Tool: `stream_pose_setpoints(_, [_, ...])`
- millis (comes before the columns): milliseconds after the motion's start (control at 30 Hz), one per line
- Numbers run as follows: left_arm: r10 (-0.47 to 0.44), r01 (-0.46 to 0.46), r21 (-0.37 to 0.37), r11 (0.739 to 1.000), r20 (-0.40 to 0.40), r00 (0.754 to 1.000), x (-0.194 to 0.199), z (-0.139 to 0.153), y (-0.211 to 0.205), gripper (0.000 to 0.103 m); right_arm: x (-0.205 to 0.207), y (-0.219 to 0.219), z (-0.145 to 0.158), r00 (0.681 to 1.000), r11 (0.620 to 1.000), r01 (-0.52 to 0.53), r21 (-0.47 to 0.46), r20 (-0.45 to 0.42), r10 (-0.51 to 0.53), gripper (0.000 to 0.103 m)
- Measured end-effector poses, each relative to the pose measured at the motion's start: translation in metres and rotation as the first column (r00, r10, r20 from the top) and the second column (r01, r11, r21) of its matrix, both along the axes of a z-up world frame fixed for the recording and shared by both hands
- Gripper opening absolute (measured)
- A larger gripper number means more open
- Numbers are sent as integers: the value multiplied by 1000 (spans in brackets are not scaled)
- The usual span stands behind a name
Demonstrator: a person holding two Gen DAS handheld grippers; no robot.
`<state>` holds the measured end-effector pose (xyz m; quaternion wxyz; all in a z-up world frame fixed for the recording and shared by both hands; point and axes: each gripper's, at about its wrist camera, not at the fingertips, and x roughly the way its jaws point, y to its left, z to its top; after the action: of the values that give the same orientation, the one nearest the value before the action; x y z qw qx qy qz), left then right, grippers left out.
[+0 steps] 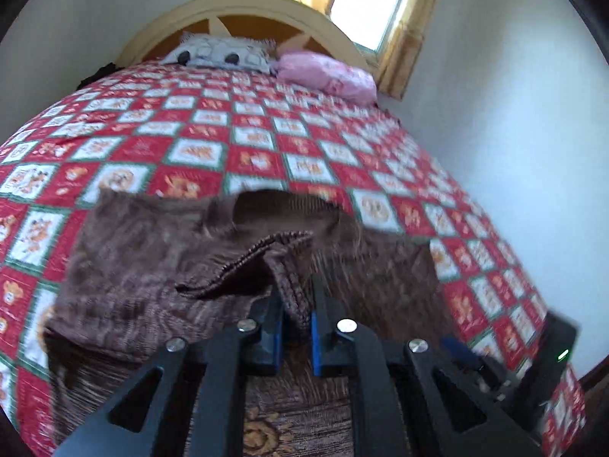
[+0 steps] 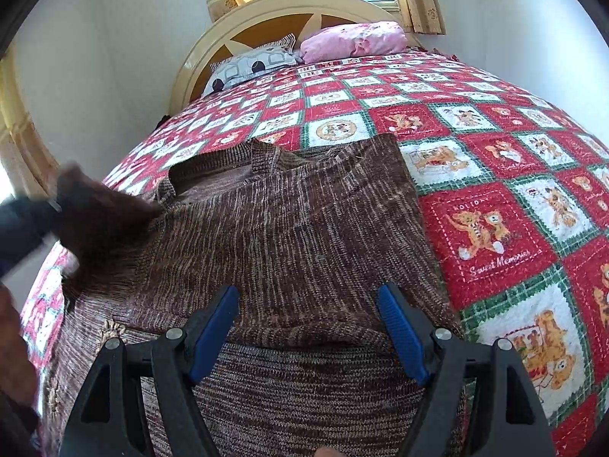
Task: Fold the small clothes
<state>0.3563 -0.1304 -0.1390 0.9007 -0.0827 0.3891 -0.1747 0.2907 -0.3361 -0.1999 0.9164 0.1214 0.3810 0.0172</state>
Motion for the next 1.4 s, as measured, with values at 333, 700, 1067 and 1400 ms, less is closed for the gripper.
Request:
stream_pose_setpoints(333, [-32, 1, 206, 979, 146, 989, -40, 7, 28, 76, -2, -9, -1, 1000, 998, 1, 65, 21, -2, 77])
stream_pose_setpoints(700, [286, -261, 472, 842, 18, 958, 7, -45, 111, 77, -2, -6, 0, 1000, 999, 3, 48, 19, -4, 77])
stream_pose_setpoints(1067, [307, -284, 353, 892, -9, 952, -10, -50, 135, 90, -4, 19, 32, 998, 991, 53, -121, 46, -48, 77])
stream_pose_setpoints(1400, [317, -289, 273, 918, -65, 946, -4, -59, 143, 97, 45, 181, 43, 934, 841, -350, -413, -89, 345, 76])
